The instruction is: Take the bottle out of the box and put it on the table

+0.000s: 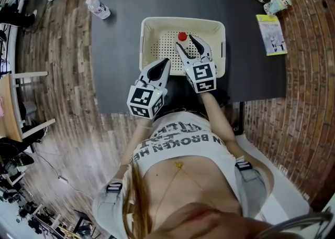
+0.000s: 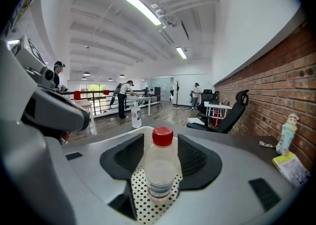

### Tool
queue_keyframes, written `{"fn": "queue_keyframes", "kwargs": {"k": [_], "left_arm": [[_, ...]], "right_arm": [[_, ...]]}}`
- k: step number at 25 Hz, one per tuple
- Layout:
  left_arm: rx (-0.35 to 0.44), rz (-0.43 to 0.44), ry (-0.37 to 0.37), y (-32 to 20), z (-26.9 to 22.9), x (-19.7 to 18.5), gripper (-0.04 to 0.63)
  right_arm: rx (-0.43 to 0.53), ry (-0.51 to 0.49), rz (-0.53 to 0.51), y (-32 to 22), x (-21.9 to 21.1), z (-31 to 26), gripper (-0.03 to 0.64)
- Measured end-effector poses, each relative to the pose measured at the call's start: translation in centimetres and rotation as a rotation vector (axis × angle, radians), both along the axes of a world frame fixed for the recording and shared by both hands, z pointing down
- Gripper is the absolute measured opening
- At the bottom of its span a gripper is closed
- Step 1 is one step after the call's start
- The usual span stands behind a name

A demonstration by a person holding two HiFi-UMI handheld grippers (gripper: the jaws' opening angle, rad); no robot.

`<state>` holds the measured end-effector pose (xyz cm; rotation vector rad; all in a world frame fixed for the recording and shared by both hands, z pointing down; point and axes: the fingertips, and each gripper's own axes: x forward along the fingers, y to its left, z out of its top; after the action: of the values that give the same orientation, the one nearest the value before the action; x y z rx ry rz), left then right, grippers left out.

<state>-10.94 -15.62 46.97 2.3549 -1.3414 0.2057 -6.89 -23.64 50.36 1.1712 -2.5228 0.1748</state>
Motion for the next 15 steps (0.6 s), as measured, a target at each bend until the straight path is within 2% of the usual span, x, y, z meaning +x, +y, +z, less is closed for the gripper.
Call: {"fn": "queue_keyframes", "kwargs": {"k": [4,11,15], "left_arm": [[0.000,-0.004,0.000,-0.1,0.0,-0.2,0.005],[-0.011,-0.003,-0.003,0.1,0.3,-0.4,0.005],[-0.021,0.009,-0.005,0.2,0.5,-0.3,0.005]], "right_arm": [[0.006,0.013,-0.017,-0.8,-0.8,0.3,0.187],[-0.034,-0.055,0.015,-1.9,-0.8,1.1,0.185],[-0.017,-0.043,0.002,-1.8,-0.8,0.9,0.158]]}}
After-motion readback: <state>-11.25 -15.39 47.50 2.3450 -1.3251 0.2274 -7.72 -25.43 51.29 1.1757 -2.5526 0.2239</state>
